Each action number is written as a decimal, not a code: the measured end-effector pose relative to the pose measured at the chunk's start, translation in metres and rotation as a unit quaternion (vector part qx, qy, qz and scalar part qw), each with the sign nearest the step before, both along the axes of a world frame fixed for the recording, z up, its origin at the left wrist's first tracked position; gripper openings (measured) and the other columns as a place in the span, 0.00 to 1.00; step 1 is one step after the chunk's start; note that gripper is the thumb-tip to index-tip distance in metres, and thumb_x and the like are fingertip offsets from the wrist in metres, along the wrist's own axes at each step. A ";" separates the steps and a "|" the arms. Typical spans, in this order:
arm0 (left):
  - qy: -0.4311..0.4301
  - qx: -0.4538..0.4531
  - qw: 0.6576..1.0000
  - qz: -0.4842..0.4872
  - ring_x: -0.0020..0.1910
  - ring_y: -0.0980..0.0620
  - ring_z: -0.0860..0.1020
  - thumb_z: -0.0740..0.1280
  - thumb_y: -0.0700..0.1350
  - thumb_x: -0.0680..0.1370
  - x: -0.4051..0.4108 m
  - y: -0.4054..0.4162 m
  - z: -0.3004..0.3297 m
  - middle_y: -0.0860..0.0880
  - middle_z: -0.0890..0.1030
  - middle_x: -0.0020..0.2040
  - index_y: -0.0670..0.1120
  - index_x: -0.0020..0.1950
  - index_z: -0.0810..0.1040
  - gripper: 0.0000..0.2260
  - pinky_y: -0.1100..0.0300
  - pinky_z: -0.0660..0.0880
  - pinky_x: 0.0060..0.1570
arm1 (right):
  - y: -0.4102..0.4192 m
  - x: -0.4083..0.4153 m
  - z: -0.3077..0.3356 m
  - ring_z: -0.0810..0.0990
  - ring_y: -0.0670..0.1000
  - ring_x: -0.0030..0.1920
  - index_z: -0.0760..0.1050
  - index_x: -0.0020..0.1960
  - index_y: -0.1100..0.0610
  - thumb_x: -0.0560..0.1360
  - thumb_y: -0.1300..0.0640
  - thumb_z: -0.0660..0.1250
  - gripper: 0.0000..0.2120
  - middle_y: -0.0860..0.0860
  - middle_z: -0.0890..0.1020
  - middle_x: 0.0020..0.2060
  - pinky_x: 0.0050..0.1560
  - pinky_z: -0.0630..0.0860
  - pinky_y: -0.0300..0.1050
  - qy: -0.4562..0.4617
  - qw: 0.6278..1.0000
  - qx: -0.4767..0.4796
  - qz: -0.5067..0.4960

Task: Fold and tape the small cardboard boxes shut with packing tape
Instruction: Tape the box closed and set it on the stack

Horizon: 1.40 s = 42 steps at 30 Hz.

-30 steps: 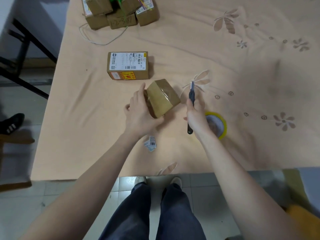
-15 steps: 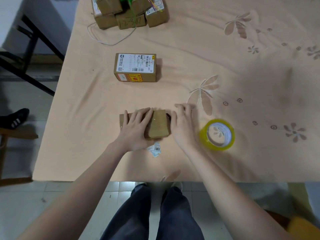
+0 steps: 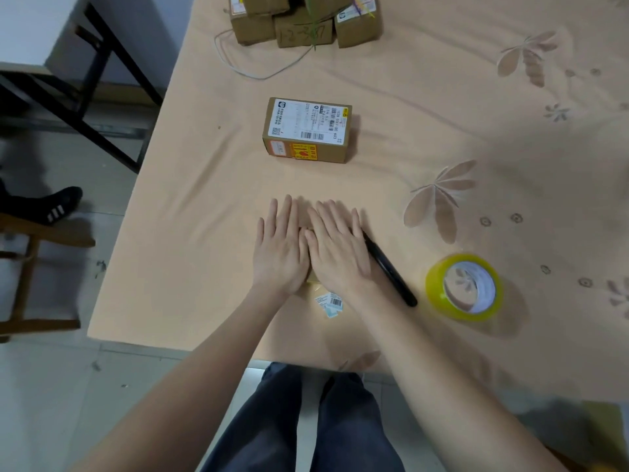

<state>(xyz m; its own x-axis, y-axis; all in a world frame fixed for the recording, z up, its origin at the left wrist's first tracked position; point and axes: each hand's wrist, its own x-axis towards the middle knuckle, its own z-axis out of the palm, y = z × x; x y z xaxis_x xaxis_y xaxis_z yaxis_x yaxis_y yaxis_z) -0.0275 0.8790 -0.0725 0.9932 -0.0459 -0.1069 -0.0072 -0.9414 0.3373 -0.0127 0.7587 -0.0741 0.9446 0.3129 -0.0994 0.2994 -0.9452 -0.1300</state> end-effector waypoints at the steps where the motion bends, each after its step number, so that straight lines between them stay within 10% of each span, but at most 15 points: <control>1: -0.005 -0.023 1.000 -0.008 0.77 0.48 0.44 0.41 0.51 0.81 0.001 0.001 -0.001 0.48 0.50 0.78 0.44 0.78 0.50 0.26 0.50 0.47 0.74 | 0.000 0.001 0.001 0.51 0.50 0.77 0.52 0.77 0.57 0.82 0.48 0.42 0.26 0.51 0.57 0.77 0.75 0.43 0.54 -0.005 1.000 0.017 0.001; 7: -0.019 -0.356 0.924 0.135 0.75 0.59 0.48 0.55 0.43 0.83 -0.002 0.011 0.012 0.50 0.50 0.78 0.43 0.77 0.52 0.24 0.67 0.46 0.72 | -0.013 0.006 0.029 0.53 0.50 0.76 0.57 0.75 0.58 0.76 0.69 0.59 0.29 0.54 0.57 0.76 0.71 0.58 0.40 0.043 0.874 0.450 -0.177; 11: 0.027 -0.326 0.906 0.268 0.64 0.47 0.70 0.54 0.48 0.82 -0.017 0.026 0.013 0.48 0.75 0.58 0.45 0.63 0.73 0.15 0.55 0.66 0.62 | -0.040 -0.004 0.035 0.66 0.55 0.67 0.64 0.70 0.57 0.78 0.55 0.62 0.22 0.55 0.66 0.67 0.61 0.64 0.45 0.028 0.901 0.339 -0.270; 16: 0.154 -0.326 0.901 0.240 0.44 0.48 0.69 0.48 0.56 0.82 -0.018 0.022 0.029 0.49 0.73 0.39 0.48 0.36 0.71 0.22 0.53 0.66 0.44 | -0.049 -0.010 0.034 0.74 0.59 0.59 0.71 0.63 0.53 0.81 0.44 0.52 0.19 0.56 0.77 0.58 0.50 0.65 0.47 0.176 0.912 0.250 -0.275; 23: 0.052 -0.432 0.871 0.229 0.42 0.70 0.75 0.63 0.55 0.78 0.022 0.022 0.066 0.55 0.76 0.51 0.45 0.55 0.69 0.15 0.76 0.68 0.37 | -0.036 0.028 0.073 0.78 0.49 0.49 0.69 0.51 0.52 0.75 0.53 0.67 0.09 0.54 0.76 0.52 0.51 0.73 0.47 0.076 0.845 0.438 -0.297; 29: -0.034 -0.375 0.924 0.065 0.60 0.52 0.72 0.73 0.45 0.73 0.073 0.050 0.093 0.48 0.64 0.60 0.51 0.74 0.58 0.35 0.63 0.67 0.64 | -0.033 0.079 0.114 0.73 0.47 0.55 0.66 0.66 0.56 0.65 0.68 0.75 0.33 0.49 0.64 0.55 0.58 0.70 0.33 -0.014 0.870 0.468 -0.154; 34: -0.104 -0.295 0.949 0.030 0.62 0.49 0.70 0.74 0.37 0.70 0.129 0.058 0.095 0.47 0.65 0.58 0.44 0.67 0.72 0.26 0.55 0.68 0.66 | -0.016 0.118 0.112 0.71 0.37 0.43 0.72 0.66 0.64 0.68 0.69 0.73 0.27 0.59 0.66 0.61 0.51 0.67 0.20 -0.076 0.898 0.406 -0.153; 42: -0.119 -0.248 0.961 0.036 0.53 0.58 0.68 0.72 0.35 0.70 0.166 0.067 0.072 0.41 0.67 0.61 0.42 0.64 0.73 0.23 0.84 0.59 0.51 | 0.002 0.154 0.082 0.72 0.44 0.47 0.73 0.62 0.61 0.68 0.68 0.73 0.24 0.57 0.65 0.60 0.41 0.64 0.15 -0.069 0.909 0.375 -0.169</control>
